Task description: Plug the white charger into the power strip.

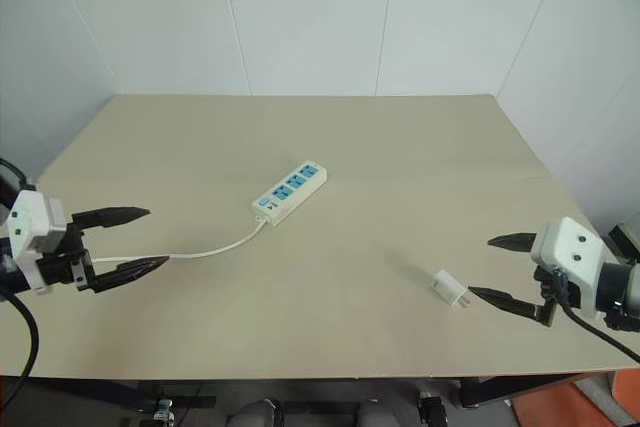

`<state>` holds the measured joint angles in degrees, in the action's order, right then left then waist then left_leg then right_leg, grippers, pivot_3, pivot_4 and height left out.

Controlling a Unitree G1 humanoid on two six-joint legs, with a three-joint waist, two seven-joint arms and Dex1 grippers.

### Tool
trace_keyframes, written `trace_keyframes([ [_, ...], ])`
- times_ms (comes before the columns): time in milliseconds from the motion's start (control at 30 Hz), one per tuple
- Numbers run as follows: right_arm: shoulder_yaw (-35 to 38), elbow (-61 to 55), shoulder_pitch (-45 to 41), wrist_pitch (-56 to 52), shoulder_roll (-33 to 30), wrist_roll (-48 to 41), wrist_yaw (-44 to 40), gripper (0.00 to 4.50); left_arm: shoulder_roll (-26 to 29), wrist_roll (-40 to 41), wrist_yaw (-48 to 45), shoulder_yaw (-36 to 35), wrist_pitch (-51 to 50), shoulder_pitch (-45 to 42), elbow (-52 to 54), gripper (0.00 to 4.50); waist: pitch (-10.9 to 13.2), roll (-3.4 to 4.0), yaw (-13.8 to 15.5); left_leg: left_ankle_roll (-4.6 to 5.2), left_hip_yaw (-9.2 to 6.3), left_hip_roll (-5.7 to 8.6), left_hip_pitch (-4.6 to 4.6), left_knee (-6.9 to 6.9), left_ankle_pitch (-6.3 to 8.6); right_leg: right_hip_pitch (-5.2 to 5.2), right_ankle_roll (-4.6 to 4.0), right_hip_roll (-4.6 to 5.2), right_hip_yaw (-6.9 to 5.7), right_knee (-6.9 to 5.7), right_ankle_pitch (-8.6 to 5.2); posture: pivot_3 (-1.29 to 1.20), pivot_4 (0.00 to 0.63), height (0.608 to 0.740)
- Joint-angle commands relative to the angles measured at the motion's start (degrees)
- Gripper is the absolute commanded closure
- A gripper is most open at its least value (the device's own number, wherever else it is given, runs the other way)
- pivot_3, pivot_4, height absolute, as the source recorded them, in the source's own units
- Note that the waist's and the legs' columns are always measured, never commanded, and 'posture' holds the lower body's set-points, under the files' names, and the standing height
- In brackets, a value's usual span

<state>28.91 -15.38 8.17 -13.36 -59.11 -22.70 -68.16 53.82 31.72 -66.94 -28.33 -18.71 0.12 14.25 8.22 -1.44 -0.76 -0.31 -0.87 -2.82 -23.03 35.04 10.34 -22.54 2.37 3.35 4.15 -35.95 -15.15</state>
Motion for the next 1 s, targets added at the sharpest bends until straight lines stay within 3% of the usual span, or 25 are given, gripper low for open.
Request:
trace_keyframes([
  [33,2.9,-1.4,0.2,0.6,-0.3,-0.5,0.3,0.00,0.0,1.3,0.0,-0.4,0.8,-1.1,0.5,0.02,0.0,0.00,0.0,0.00,0.00,0.00,0.01,0.00,0.00,0.02,0.00,0.00,0.00,0.00,0.00,0.00,0.150,0.740],
  [333,2.8,-1.7,0.1,0.9,0.3,-0.6,0.8,0.00,-1.2,0.3,0.8,2.0,1.8,-3.7,-0.9,0.02,0.0,0.00,0.1,0.00,0.00,0.00,0.14,0.01,0.00,0.16,0.01,0.00,0.00,0.00,0.00,0.00,0.150,0.740],
  [633,-1.0,-1.1,-5.1,1.3,1.3,-1.5,2.0,0.00,-7.9,-7.1,10.7,12.8,3.3,-17.2,-8.2,0.02,0.0,-0.04,0.0,0.00,0.00,0.02,0.17,0.19,0.00,0.31,0.39,-0.01,0.00,-0.06,0.21,0.00,0.150,0.740],
  [1000,-6.6,-1.7,-10.3,0.8,2.7,-1.5,4.2,0.00,-24.0,-19.0,28.5,25.3,2.2,-32.4,-24.0,0.02,0.0,-0.08,0.1,0.00,-0.06,0.10,0.05,0.23,-0.01,0.29,0.46,0.00,0.00,-0.04,0.33,0.00,0.150,0.740],
])
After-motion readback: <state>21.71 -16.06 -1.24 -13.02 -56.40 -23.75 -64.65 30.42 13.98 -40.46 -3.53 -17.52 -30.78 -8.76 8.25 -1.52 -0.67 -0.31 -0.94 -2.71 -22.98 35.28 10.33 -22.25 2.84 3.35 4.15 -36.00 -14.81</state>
